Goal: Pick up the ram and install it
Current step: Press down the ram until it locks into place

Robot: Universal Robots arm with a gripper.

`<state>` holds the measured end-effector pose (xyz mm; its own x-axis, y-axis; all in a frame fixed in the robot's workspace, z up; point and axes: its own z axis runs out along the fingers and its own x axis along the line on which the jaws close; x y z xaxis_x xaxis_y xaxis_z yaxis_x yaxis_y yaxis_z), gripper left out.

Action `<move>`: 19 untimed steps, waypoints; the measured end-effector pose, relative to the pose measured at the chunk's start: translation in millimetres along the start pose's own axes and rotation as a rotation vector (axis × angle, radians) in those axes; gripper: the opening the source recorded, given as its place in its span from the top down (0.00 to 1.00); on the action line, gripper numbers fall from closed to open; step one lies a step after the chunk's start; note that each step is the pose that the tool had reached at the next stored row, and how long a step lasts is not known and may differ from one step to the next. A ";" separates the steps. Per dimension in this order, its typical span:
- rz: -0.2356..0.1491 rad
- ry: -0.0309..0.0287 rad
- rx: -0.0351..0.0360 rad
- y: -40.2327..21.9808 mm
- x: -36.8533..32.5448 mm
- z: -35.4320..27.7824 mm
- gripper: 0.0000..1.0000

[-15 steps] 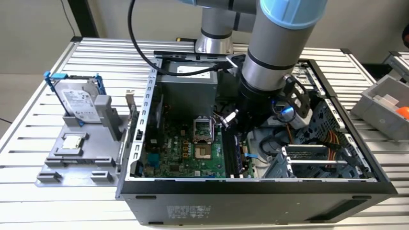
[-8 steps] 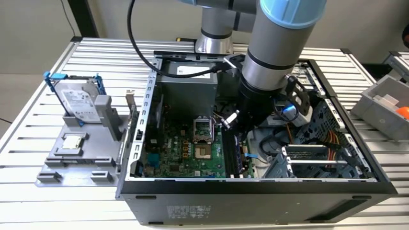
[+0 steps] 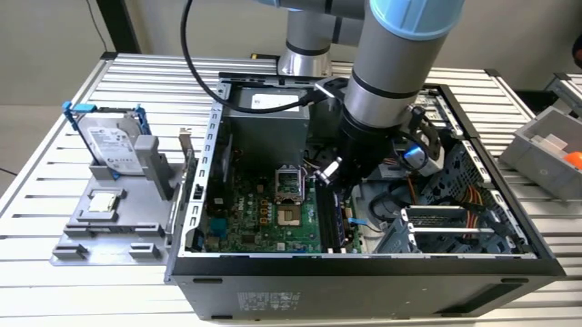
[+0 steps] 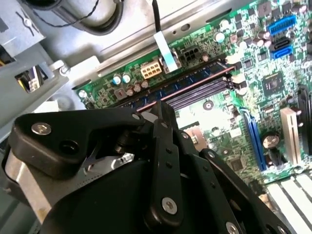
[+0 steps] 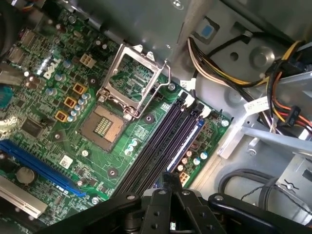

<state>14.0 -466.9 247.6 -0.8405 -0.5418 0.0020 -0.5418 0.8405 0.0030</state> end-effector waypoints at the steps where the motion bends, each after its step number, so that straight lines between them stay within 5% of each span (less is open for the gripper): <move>1: -0.009 0.0001 0.0000 0.2 -0.1 0.0 1.00; 19: -0.162 0.0008 0.0001 1.8 -1.2 0.0 1.00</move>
<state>14.0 -464.8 247.6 -0.7424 -0.6700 0.0023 -0.6700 0.7424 0.0033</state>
